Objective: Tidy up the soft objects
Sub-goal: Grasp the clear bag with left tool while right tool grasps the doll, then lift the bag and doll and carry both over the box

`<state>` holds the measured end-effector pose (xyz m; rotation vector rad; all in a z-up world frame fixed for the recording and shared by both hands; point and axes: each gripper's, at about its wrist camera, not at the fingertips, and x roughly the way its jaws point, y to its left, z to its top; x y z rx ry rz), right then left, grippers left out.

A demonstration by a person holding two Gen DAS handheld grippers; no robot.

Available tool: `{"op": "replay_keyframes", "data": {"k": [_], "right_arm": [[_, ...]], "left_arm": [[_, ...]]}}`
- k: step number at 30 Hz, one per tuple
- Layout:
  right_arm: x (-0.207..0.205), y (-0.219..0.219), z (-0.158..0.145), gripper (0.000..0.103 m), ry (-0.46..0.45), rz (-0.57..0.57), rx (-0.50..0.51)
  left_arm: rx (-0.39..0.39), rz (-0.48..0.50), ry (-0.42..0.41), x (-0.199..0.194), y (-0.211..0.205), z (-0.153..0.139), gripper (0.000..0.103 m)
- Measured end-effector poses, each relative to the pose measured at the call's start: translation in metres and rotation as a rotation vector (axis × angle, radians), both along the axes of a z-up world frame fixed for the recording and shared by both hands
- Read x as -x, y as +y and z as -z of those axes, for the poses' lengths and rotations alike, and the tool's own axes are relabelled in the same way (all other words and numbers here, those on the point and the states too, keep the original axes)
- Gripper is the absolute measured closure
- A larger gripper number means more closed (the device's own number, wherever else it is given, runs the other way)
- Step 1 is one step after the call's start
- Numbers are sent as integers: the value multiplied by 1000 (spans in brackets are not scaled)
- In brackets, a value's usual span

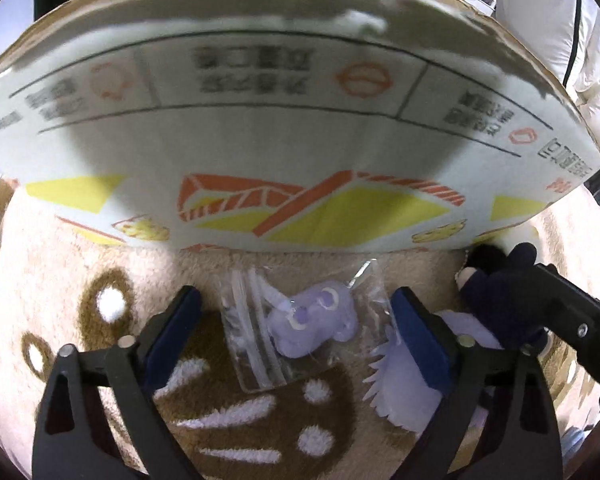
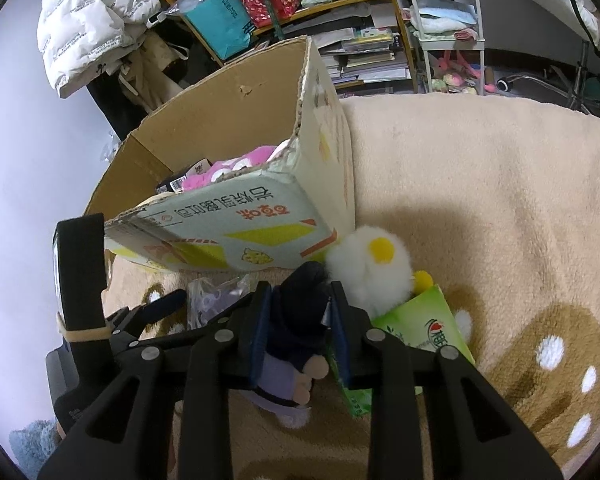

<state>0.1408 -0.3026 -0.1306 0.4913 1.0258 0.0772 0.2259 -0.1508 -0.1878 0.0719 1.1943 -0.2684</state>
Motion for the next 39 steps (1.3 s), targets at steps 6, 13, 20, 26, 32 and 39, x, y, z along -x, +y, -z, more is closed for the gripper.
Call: {"op": "replay_keyframes", "data": {"k": [6,13,20,26,32,39], "right_arm": [[2,-2,-2,74,-12,-2,2],[7,2,-17,76,-66,-11,49],[18,6,-31,76,-98,6,104],[27,8,-49,76,-164,23,145],[40,13,-74,76,-252,26,198],[54,18,-107,76,-346,45,249]], "left_arm": [[4,-18,-10,6,3,-5,26],[95,-34,8,9,29,-11,38],[101,-33,-3,21,41,-17,41],[80,-53,-73,44,55,-36,41],[86,-89,-205,85,71,-72,41],[69,-120,-399,110,81,-118,41]]}}
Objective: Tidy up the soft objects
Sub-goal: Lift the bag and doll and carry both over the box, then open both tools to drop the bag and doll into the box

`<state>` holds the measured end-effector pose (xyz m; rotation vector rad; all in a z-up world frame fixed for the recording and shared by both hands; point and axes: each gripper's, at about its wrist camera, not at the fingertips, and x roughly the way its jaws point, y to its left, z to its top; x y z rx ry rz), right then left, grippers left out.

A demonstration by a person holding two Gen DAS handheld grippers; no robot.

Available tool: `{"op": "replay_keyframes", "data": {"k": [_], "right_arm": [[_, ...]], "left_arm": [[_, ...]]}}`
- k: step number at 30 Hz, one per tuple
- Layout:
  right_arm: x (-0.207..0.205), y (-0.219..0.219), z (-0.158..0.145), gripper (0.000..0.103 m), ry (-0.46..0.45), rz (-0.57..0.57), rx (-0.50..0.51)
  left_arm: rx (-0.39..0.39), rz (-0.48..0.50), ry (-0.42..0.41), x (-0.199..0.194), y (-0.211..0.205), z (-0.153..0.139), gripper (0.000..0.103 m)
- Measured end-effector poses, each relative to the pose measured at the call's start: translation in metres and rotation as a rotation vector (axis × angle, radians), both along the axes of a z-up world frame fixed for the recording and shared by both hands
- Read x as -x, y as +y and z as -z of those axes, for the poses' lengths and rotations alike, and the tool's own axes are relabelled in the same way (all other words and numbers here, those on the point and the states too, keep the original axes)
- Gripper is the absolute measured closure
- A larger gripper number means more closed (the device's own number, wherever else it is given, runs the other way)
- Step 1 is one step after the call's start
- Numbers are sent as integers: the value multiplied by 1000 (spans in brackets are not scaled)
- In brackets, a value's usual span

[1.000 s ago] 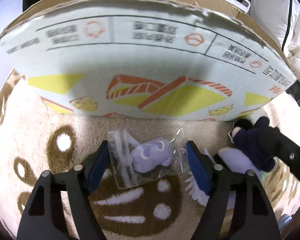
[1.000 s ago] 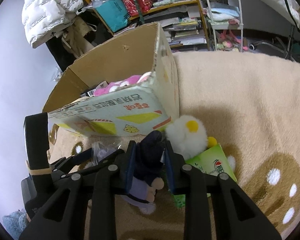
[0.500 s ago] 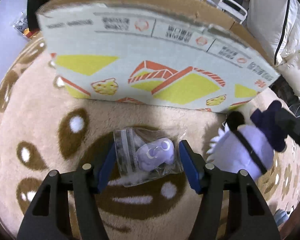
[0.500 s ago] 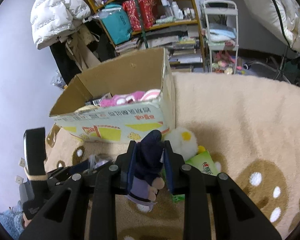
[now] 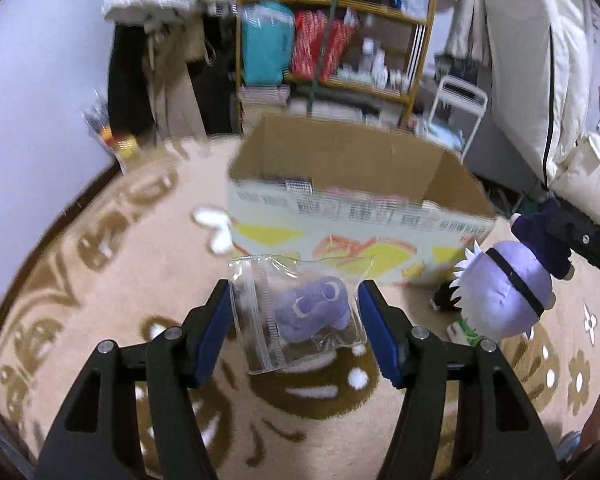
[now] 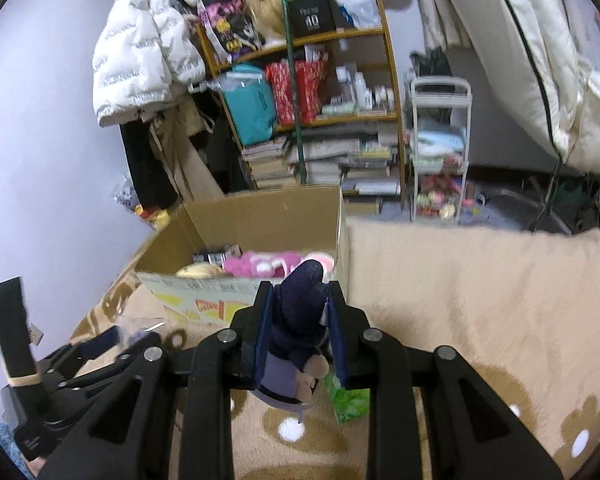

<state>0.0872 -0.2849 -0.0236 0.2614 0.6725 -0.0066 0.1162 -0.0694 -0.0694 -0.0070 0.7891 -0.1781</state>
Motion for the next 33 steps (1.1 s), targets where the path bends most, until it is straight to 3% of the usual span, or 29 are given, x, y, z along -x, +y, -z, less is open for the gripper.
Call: {"op": "replay_keyframes", "data": {"k": [5,12,22,29,31,33], "right_arm": [[8,3,-29,76,-95,13,31],[-6,4,-51,76,-174,4,72],[-45,4,-41,76,-173,-28,158],[-70,9,-26,76,-168,-73,190],[-74,7,-19,75,-162,-71,180],[-79,2,-11,75,-136,-86,106]], "left_arm": [[-21,1,-166,11,2,-37,41],[-29,20,-304,10,2,-66,40],[-115,65,-348,-33,-21,-64,40],[-162,79,-297,-63,-31,-40,40],[-147,78,-281,-69,-31,-36,40],[-142,78,-272,-73,-33,-33,39]]}}
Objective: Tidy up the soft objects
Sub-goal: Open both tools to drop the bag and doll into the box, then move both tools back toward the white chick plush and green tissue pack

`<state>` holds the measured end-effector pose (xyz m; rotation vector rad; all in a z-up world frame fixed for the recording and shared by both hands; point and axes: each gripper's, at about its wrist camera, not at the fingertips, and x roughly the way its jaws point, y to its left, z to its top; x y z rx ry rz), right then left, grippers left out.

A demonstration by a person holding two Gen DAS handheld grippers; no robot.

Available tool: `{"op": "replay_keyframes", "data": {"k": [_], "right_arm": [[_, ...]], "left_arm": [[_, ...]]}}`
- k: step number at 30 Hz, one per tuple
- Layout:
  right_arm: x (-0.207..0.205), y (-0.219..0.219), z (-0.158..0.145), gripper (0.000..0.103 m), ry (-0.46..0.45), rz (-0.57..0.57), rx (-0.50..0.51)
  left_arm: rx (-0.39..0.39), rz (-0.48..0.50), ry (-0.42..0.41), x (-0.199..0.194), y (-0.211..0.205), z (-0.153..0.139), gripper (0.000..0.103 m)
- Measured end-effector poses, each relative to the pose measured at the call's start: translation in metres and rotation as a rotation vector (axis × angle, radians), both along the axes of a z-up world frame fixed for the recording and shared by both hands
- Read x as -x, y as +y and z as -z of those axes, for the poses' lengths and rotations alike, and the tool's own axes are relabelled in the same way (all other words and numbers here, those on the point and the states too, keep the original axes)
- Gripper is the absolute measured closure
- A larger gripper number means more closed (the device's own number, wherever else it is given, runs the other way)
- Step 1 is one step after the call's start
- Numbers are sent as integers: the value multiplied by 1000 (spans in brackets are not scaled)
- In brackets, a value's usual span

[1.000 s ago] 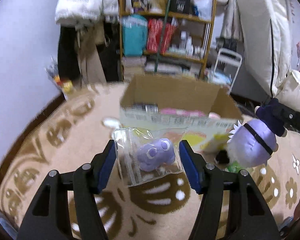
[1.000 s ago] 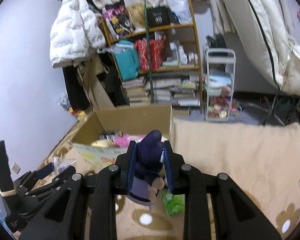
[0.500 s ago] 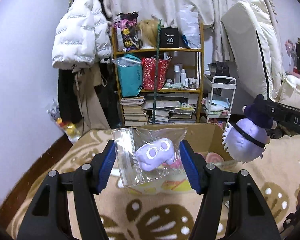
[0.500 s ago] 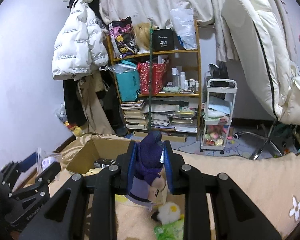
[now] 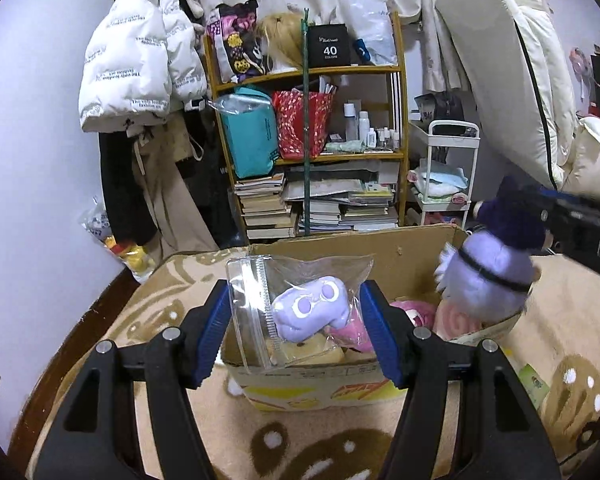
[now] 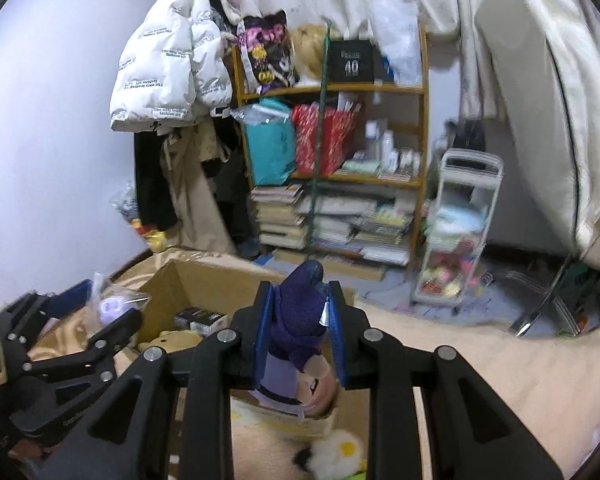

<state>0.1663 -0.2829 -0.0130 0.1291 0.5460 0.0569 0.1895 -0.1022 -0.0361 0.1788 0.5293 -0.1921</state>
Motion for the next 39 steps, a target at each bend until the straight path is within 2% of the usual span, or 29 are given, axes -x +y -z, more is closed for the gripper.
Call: {"op": "replay_keyframes", "data": {"k": [2,9,14,22,25,27,29,30,33,37,39], "right_arm": [[-3,-8,7,75,18,-4,-83],[0,-27,17,74,9,33,-183],[2,-30,16,74,-22,3,-260],[-3,-13,19,74,9,-33,-179],[-3,-11,20,72,25,-36,-159],[-1,-11,20,65,35,-40,-158],[4,-13,19,53,39,-38,-160],[6,-14,19,51,38,-36,-161],[13,-16,16,36,44,-30,-165],[24,-18,11,12,55,-25,-148],[30,-17,10,8,59,-22,-130]], "left_arm": [[4,1,10,-3,-1,2,39],[22,-3,40,-16,-3,9,38],[51,-22,52,-23,1,9,35],[40,-36,100,-20,6,19,30],[8,-40,92,-17,5,18,20],[-5,-41,81,-12,6,17,15],[1,-38,86,-10,7,14,14],[4,-38,89,-9,8,14,14],[13,-39,87,-6,11,11,11],[29,-50,89,0,15,6,8],[45,-50,96,5,18,4,7]]}}
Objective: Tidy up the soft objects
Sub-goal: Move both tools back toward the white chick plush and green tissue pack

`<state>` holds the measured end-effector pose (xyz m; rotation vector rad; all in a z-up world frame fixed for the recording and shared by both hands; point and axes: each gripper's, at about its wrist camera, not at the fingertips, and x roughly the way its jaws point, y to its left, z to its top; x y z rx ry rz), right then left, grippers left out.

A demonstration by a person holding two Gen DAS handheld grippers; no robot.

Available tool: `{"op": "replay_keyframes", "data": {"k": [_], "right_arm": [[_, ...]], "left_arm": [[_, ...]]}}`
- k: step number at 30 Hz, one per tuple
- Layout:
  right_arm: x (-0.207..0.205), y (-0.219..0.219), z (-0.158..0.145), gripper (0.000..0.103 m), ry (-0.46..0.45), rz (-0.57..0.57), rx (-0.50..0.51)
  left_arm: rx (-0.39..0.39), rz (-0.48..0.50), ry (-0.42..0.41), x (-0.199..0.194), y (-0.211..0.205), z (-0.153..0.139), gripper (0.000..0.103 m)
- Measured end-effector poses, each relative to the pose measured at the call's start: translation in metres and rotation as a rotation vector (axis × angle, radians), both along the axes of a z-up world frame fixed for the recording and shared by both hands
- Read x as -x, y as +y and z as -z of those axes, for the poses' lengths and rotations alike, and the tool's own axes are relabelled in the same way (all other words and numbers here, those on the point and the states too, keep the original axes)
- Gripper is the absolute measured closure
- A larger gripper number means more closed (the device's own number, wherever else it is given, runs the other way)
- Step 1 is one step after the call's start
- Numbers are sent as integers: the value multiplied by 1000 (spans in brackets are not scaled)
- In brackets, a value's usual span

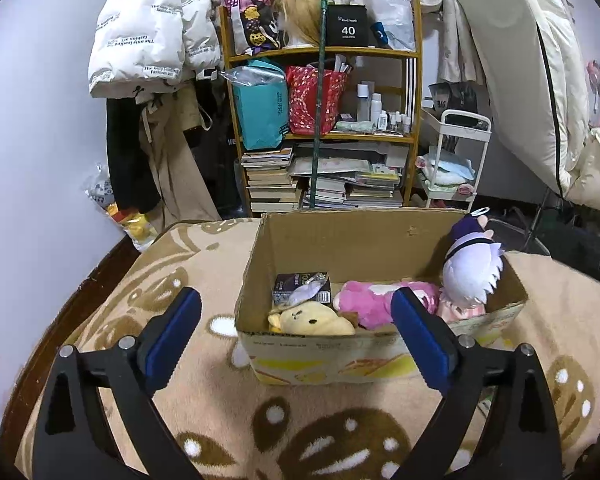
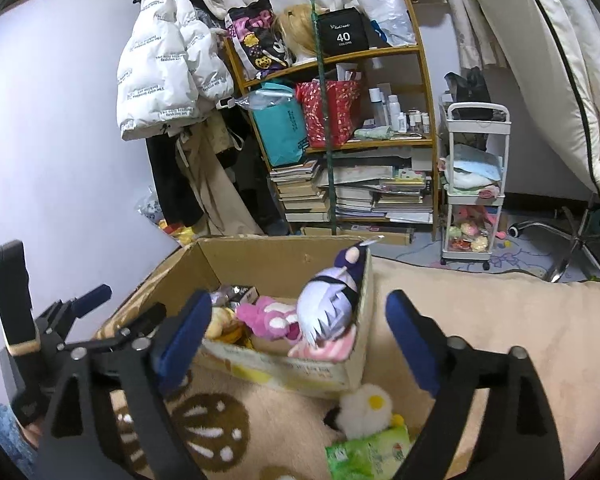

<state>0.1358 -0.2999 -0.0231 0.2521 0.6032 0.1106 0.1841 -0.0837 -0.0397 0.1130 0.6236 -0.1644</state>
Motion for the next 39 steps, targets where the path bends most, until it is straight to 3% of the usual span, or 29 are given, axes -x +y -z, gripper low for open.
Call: {"op": "replay_keyframes", "data": {"k": [6,10,24,34,39], "right_arm": [[19,2,1,2,37,-3,71],[32,5,5,1,77,30,114],[67,8,13,1,139,35,151],[58,-4,28,1,168,99,243],[46,-12,39,1,227,108,253]], "left_arm": [[0,-10,11,19,3,-4,4],[47,-8,64,31,8,-4,4],[85,68,162,69,12,-3,4],[48,203,118,59,-20,-8,4],[63,251,150,41,-40,-1,4]]}}
